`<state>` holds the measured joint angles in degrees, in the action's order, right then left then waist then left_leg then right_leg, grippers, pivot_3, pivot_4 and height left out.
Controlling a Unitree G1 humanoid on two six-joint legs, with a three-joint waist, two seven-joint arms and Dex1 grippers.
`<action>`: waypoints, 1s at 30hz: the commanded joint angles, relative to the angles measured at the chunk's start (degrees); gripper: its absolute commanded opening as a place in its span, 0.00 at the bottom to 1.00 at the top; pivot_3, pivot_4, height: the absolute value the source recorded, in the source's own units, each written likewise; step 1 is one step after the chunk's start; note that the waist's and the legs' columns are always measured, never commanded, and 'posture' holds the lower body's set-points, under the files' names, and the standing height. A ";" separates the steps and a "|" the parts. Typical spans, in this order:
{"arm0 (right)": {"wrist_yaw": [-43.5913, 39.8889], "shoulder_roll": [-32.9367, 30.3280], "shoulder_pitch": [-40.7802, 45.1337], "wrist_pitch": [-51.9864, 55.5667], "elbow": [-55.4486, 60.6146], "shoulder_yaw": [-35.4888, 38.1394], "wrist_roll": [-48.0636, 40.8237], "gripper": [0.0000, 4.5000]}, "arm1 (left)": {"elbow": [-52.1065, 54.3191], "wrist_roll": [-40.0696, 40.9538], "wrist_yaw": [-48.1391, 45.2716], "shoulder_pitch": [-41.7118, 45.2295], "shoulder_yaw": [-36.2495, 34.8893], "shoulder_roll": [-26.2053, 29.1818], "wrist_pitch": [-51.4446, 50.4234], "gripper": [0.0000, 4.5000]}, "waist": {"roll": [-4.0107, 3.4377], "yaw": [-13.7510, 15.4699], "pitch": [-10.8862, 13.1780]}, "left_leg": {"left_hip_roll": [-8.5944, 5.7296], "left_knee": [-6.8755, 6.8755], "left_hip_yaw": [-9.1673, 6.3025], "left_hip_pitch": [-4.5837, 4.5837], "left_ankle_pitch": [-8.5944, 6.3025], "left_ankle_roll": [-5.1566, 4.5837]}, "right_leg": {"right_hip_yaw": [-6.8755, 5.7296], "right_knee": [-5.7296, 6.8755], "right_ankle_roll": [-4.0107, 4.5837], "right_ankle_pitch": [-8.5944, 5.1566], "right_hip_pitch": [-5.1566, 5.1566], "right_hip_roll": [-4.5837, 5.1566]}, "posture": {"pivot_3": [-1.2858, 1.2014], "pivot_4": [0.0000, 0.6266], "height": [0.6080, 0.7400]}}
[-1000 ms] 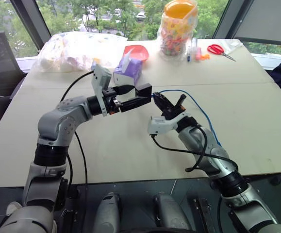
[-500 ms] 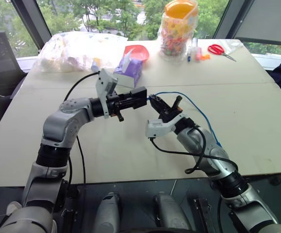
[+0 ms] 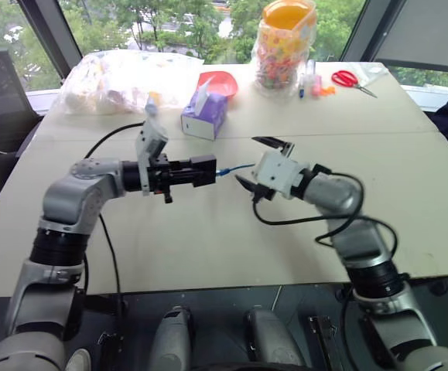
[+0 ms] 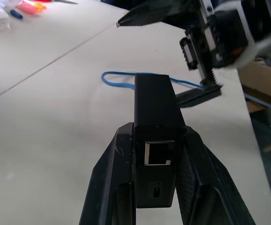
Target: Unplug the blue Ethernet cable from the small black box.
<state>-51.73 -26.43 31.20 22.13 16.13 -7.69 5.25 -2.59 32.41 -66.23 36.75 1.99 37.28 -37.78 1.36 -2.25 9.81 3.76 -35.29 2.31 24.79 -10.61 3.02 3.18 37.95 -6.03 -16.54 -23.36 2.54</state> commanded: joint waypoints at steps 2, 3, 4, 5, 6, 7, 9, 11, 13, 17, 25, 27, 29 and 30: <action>-13.41 -4.46 4.08 16.53 6.89 3.44 -19.87 0.99 | -0.08 3.71 -7.14 2.19 -2.87 2.61 0.10 0.11 | 0.00 0.08 0.00 | 0.01 0.02 0.00 0.00 0.00 0.00 | -0.01 -0.01 0.04 -0.02 0.00 0.01 | 0.52 0.24 0.96; -14.41 -5.00 5.27 19.91 6.90 3.73 -22.95 0.99 | -0.20 4.50 -8.15 2.69 -3.25 2.93 -0.61 0.11 | 0.01 0.07 0.01 | 0.01 0.02 -0.01 0.00 0.00 0.00 | -0.02 -0.01 0.11 -0.06 0.00 0.02 | 0.52 0.24 0.96; -14.74 -5.14 6.53 22.39 6.54 3.93 -25.32 0.99 | -0.20 5.37 -8.90 3.21 -3.61 3.14 -1.32 0.11 | 0.01 0.06 0.01 | 0.01 0.01 -0.02 0.00 0.00 0.00 | -0.02 -0.01 0.14 -0.08 -0.01 0.02 | 0.52 0.24 0.96; -14.82 -5.06 7.81 24.44 5.97 4.06 -27.27 0.99 | -0.16 6.28 -9.43 3.78 -3.97 3.28 -2.22 0.11 | 0.02 0.03 0.01 | 0.02 0.01 -0.02 0.00 0.00 0.00 | -0.02 -0.01 0.15 -0.08 -0.01 0.02 | 0.52 0.24 0.96; -14.37 -4.19 9.65 27.01 4.85 4.52 -29.57 0.99 | 0.05 7.03 -9.85 4.34 -4.18 3.47 -3.07 0.11 | 0.02 0.01 0.01 | 0.01 0.00 -0.02 0.00 0.00 0.00 | -0.02 -0.01 0.16 -0.08 -0.02 0.02 | 0.52 0.24 0.96; -13.84 -3.58 11.25 28.89 3.89 4.56 -31.15 0.99 | 0.34 7.66 -10.04 4.73 -4.43 3.58 -3.80 0.11 | 0.02 -0.04 0.01 | 0.02 0.00 -0.02 0.00 0.00 0.00 | -0.03 -0.01 0.16 -0.08 -0.02 0.02 | 0.52 0.24 0.96; -12.86 -2.83 13.48 29.93 2.04 4.16 -32.69 0.99 | 1.09 8.90 -10.28 5.06 -4.97 3.75 -5.16 0.11 | 0.02 -0.17 0.01 | 0.02 0.00 -0.03 0.00 0.00 0.00 | -0.02 -0.01 0.16 -0.08 -0.04 0.01 | 0.52 0.24 0.96; -12.11 -2.39 15.19 30.19 -0.16 3.47 -33.45 0.99 | 2.25 10.04 -10.64 5.03 -5.42 4.19 -6.35 0.11 | 0.02 -0.16 0.01 | 0.02 0.03 -0.02 0.00 -0.01 -0.01 | -0.02 -0.01 0.17 -0.09 -0.05 0.02 | 0.52 0.24 0.96; -11.72 -2.19 16.42 30.09 -2.10 2.71 -33.85 0.99 | 3.44 11.03 -10.59 4.97 -5.78 4.55 -7.30 0.11 | 0.02 -0.15 0.01 | 0.02 0.04 -0.02 0.09 -0.01 -0.02 | -0.02 -0.01 0.16 -0.09 -0.11 0.01 | 0.52 0.24 0.96; -12.50 -2.47 17.45 30.04 -4.16 1.63 -35.44 0.94 | 4.99 11.73 -10.11 4.64 -5.91 4.75 -7.85 0.11 | 0.02 0.02 0.01 | 0.01 -0.04 -0.07 0.55 -0.01 -0.02 | -0.07 0.01 -0.01 0.01 -0.49 0.00 | 0.52 0.24 0.96; -14.52 -4.17 18.17 29.65 -5.63 0.05 -37.06 0.48 | 5.52 11.14 -10.00 3.47 -5.96 5.68 -6.70 0.11 | 0.01 -0.01 0.01 | 0.01 -0.06 -0.07 0.67 -0.01 -0.03 | -0.06 0.03 -0.02 0.01 -0.63 -0.02 | 0.52 0.24 0.96; -14.84 -4.60 18.47 30.06 -5.70 0.04 -37.64 0.48 | 5.48 10.93 -10.06 3.06 -5.81 5.94 -6.31 0.11 | 0.01 -0.01 0.02 | 0.00 -0.06 -0.07 0.67 -0.01 -0.03 | -0.06 0.03 -0.02 0.01 -0.64 -0.02 | 0.52 0.24 0.96; -15.30 -5.00 18.66 30.64 -5.53 0.00 -38.39 0.48 | 5.41 10.80 -10.14 2.84 -5.69 6.09 -5.97 0.11 | 0.01 0.00 0.02 | 0.01 -0.06 -0.07 0.67 -0.01 -0.03 | -0.06 0.03 -0.02 0.01 -0.64 -0.02 | 0.52 0.24 0.96; -15.42 -5.15 18.79 31.08 -5.50 -0.06 -38.74 0.48 | 5.38 10.69 -10.24 2.77 -5.60 6.18 -5.77 0.11 | 0.01 0.01 0.02 | 0.01 -0.05 -0.07 0.67 -0.01 -0.03 | -0.06 0.04 -0.02 0.01 -0.65 -0.02 | 0.52 0.24 0.96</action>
<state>-66.48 -30.87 48.24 52.97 9.69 -8.28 -31.89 1.24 42.97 -76.05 38.99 -1.95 42.53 -44.61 1.37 -2.24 9.83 3.77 -35.35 2.24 25.46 -10.61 2.99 3.12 37.98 -6.06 -16.53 -24.01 2.52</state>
